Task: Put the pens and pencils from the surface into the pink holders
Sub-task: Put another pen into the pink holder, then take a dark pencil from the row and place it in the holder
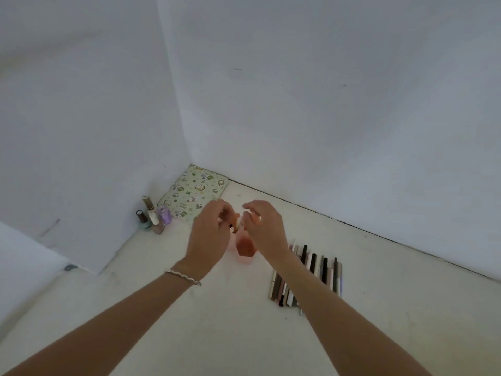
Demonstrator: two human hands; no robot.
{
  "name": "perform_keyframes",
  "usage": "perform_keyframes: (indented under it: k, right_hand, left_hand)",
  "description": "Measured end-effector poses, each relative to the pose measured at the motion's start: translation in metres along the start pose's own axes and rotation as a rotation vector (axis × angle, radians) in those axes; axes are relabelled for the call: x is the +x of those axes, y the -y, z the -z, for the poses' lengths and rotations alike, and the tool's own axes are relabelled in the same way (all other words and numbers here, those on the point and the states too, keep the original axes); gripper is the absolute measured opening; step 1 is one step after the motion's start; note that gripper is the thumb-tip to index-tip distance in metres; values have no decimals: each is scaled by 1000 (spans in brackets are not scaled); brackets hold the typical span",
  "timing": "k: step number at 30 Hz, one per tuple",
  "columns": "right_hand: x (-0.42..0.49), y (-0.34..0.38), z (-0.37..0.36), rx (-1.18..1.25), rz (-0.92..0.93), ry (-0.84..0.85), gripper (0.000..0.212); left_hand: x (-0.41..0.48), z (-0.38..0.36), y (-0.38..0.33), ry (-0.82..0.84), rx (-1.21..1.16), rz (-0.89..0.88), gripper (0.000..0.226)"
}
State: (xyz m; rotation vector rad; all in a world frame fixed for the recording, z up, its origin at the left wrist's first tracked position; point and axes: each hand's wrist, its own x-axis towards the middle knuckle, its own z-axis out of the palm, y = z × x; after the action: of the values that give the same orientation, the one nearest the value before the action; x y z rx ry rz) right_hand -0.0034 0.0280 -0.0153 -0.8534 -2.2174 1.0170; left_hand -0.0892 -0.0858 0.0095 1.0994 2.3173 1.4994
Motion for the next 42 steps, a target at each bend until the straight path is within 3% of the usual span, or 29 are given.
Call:
perform_keyframes:
  k: [4, 6, 10, 14, 22, 26, 29, 34, 39, 42]
  right_hand:
    - [0, -16, 37, 88, -104, -172, 29]
    - [2, -28, 62, 88, -170, -208, 32]
    - [-5, -58, 101, 61, -235, -267, 32]
    - [-21, -86, 121, 63, -296, -278, 29]
    - [-32, -110, 118, 62, -353, -220, 29]
    - [-28, -112, 110, 49, -337, -179, 26]
    - [-22, -117, 102, -28, -358, -101, 24]
    - [-13, -119, 65, -239, -478, 135, 29]
    - [1, -123, 32, -592, -432, 286, 22]
    - [2, -129, 22, -677, -417, 310, 17]
  left_hand:
    - [-24, -55, -8, 311, 49, -2, 29]
    - [-32, -90, -1, 484, 140, 119, 17]
    - [-39, -143, 23, 626, 423, 237, 25]
    - [-38, -167, 34, 600, 612, 322, 23]
    - [-33, -181, 32, 594, 595, 447, 22]
    - [-32, -171, 25, 559, 643, 410, 18]
    - [-19, -158, 8, 480, 457, 354, 19]
    - [21, -118, -44, 213, 90, 245, 20]
    - [34, -90, -69, 100, -82, 257, 18]
    - [31, -85, -68, 95, -88, 258, 18]
